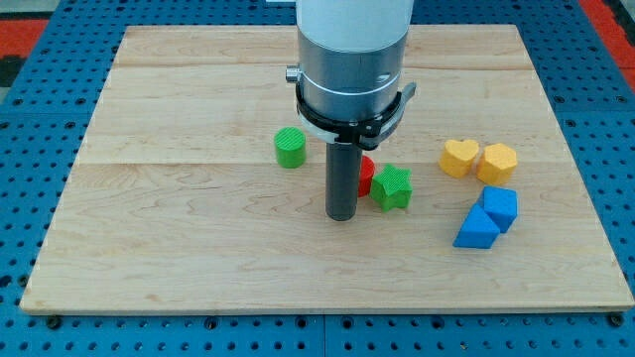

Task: Move the red circle above the green star

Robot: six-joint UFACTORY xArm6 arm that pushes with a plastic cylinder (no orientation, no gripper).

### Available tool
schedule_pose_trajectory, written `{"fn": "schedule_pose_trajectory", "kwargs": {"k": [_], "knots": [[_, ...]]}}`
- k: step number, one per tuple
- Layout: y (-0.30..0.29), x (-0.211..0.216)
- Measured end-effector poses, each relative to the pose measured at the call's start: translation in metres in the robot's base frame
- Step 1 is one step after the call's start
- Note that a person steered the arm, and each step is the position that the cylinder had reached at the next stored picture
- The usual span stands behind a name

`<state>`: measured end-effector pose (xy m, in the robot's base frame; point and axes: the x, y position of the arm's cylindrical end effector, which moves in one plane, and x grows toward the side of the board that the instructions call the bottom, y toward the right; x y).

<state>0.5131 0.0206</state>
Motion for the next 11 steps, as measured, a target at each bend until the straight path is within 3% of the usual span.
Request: {"fn": "schedule_pose_trajectory", "kwargs": {"k": [11], "knots": [[0.012, -0.065]]}}
